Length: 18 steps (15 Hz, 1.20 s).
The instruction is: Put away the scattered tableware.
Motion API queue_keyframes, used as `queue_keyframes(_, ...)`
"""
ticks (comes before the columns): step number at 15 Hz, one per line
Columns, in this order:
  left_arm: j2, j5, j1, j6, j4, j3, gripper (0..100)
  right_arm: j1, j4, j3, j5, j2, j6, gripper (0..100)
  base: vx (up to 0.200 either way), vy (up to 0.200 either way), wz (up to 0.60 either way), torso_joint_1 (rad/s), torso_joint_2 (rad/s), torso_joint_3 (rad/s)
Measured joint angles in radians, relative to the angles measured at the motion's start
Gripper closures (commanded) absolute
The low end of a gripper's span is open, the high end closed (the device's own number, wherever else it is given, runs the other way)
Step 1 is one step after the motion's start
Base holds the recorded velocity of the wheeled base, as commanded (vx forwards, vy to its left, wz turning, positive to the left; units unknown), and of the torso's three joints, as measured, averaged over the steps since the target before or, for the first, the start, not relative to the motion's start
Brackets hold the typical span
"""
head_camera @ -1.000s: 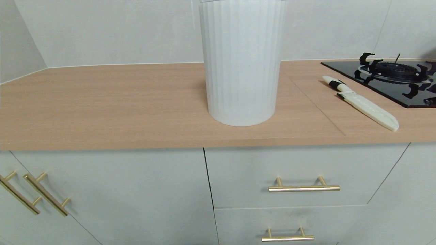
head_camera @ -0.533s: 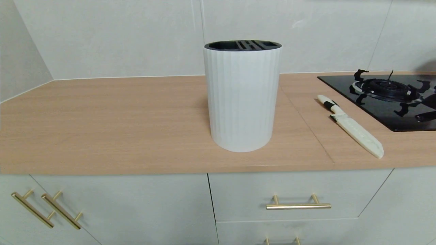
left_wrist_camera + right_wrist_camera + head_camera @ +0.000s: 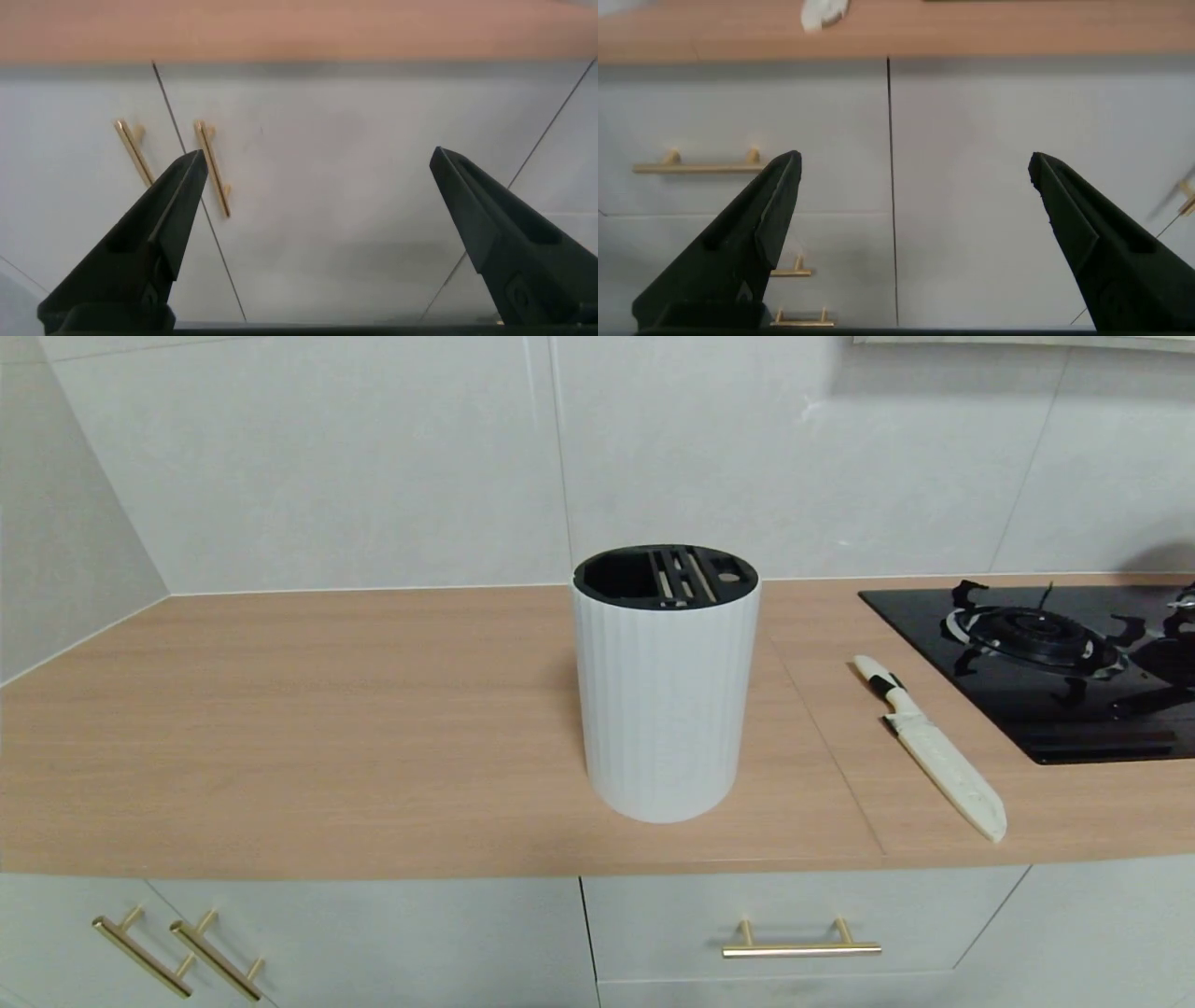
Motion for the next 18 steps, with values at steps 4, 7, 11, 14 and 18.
queue_keyframes(4, 0.0, 0.0, 0.0, 0.0, 0.0, 0.0, 0, -0.001, 0.0, 0.0, 0.0, 0.0, 0.0, 0, 0.0, 0.0, 0.0, 0.223, -0.5, -0.289)
queue_keyframes(7, 0.0, 0.0, 0.0, 0.0, 0.0, 0.0, 0, 0.0, 0.0, 0.0, 0.0, 0.0, 0.0, 0, 0.0, 0.0, 0.0, 0.232, -0.52, -0.287)
queue_keyframes(11, 0.0, 0.0, 0.0, 0.0, 0.0, 0.0, 0, 0.0, 0.0, 0.0, 0.0, 0.0, 0.0, 0, 0.0, 0.0, 0.0, 0.252, -0.55, -0.3)
queue_keyframes(14, 0.0, 0.0, 0.0, 0.0, 0.0, 0.0, 0, 0.0, 0.0, 0.0, 0.0, 0.0, 0.0, 0, 0.0, 0.0, 0.0, 0.274, -0.58, -0.32)
queue_keyframes(18, 0.0, 0.0, 0.0, 0.0, 0.001, 0.0, 0, 0.0, 0.0, 0.0, 0.0, 0.0, 0.0, 0, 0.0, 0.0, 0.0, 0.259, -0.54, -0.283)
